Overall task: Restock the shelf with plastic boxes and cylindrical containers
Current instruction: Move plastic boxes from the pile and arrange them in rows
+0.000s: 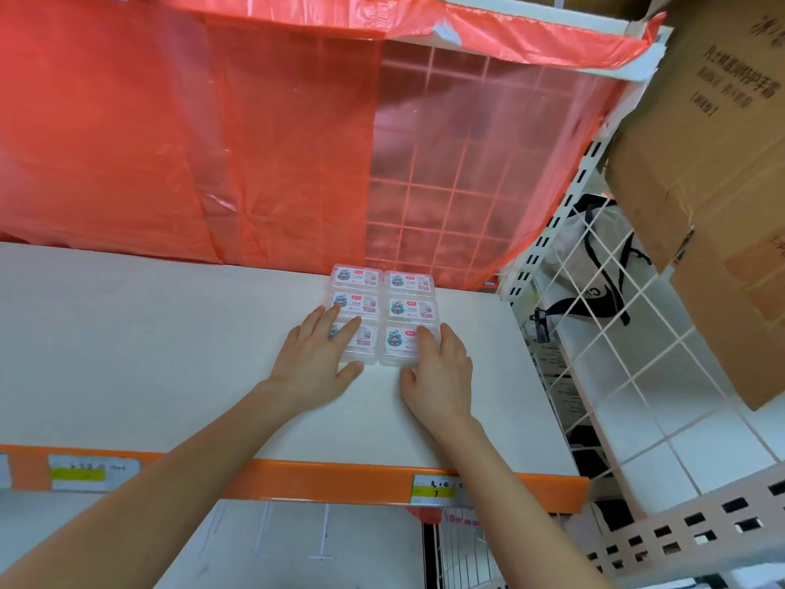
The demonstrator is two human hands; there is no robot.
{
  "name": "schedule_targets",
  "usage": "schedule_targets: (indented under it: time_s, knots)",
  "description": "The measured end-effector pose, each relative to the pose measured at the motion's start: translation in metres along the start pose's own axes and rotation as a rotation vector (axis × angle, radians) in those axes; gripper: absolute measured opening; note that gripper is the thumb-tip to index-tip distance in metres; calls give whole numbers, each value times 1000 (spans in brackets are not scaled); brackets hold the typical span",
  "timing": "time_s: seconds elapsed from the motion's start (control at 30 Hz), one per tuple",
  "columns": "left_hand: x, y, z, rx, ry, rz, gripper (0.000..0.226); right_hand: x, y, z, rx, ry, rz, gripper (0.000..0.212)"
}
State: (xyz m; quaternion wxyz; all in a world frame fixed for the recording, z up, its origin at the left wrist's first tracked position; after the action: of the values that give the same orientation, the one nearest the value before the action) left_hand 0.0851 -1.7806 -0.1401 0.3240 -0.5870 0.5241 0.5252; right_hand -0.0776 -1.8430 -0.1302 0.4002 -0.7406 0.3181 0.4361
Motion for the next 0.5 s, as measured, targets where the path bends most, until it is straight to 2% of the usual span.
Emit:
schedule_targets:
  time_s: [0.2, 0.5]
  knots:
    - [-19, -38, 27, -108, 32, -58, 60, 12, -61, -4, -214, -57, 4, 58]
    - [-69, -168, 116, -399, 83, -168, 58, 56, -208, 19, -526, -176, -12, 53]
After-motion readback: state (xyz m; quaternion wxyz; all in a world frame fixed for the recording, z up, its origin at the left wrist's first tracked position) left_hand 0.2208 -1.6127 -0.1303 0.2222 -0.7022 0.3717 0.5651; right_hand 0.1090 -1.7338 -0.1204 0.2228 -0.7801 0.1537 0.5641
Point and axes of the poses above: each hand's wrist, its own z-axis away from the middle knuckle, its own x-axis out of the palm, y = z × x, the point moved 2 cm from there along -z, towards the middle knuckle, and after that the axes turned 12 degrees about y, right-handed, at the moved point
